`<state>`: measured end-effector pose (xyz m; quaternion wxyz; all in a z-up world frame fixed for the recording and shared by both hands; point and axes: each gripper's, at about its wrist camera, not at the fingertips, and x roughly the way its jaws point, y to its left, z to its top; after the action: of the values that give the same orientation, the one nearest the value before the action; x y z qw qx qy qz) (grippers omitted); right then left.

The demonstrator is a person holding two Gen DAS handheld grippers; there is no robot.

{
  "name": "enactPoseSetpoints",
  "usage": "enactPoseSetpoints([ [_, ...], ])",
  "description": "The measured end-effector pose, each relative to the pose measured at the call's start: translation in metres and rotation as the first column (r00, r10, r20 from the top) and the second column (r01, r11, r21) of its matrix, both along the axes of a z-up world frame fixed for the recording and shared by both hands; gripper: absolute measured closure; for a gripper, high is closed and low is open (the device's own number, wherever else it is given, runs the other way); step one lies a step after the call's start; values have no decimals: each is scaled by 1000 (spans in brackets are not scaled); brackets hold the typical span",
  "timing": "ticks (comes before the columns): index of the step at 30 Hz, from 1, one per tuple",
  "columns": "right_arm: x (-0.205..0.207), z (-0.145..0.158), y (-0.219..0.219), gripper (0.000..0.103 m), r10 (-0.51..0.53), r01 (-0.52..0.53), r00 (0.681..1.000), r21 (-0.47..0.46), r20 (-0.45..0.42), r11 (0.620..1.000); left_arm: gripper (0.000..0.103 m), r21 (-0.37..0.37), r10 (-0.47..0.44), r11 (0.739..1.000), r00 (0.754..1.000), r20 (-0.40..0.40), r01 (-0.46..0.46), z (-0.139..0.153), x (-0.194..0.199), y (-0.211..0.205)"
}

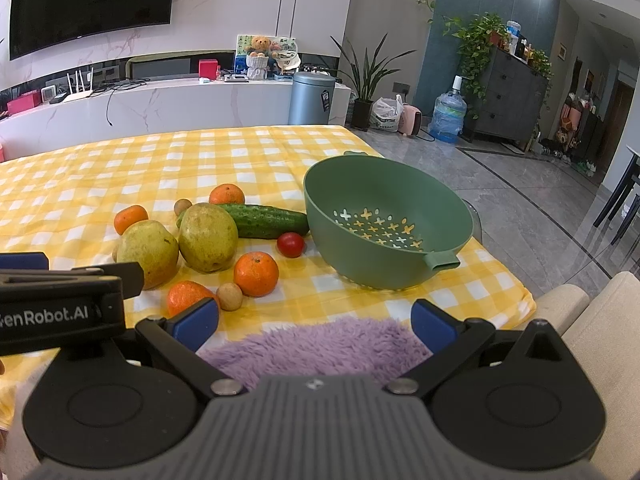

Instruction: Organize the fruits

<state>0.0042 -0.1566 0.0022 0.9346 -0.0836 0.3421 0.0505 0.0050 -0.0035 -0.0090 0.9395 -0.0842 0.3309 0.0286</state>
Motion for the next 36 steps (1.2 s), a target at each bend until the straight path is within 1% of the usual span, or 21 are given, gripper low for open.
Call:
enactPoseSetpoints([
  [10, 0, 0, 0, 5, 2, -2, 1000, -2, -2, 1000, 0, -5, -1, 1000, 1000, -8, 1, -2, 0, 0],
  [17, 2, -3, 1, 5, 29, -29, 999, 4, -15, 1000, 0, -13, -1, 1000, 1000, -27, 1, -1, 1, 5],
  [25, 4, -4, 2, 4, 34, -34, 999, -3, -29, 999, 0, -11, -3, 1000, 999, -38, 3, -2, 4, 6],
  [27, 3, -3, 4, 6, 38, -38, 999, -17, -27, 999, 0, -20, -12, 1000, 1000, -27, 11, 0, 2, 9],
  [29, 2, 2, 4, 8, 60, -59, 998, 4, -25, 998, 0, -19, -15, 1000, 1000, -15, 14, 3, 1, 14],
  [31, 4, 4, 2, 8, 62, -61, 998, 26, -30, 998, 0, 4, -17, 1000, 1000, -4, 17, 7, 2, 18],
  [33, 9, 5, 0, 8, 52, -50, 998, 43, -45, 998, 0, 34, -5, 999, 1000, 28, 4, 11, 3, 25],
  [35, 15, 9, 0, 8, 33, -30, 998, 60, -44, 998, 0, 28, 12, 1000, 997, 73, -15, 13, 3, 36],
  [36, 18, 11, 1, 8, 21, -18, 999, 71, -39, 997, 0, 21, 17, 1000, 996, 82, -19, 13, 4, 42],
])
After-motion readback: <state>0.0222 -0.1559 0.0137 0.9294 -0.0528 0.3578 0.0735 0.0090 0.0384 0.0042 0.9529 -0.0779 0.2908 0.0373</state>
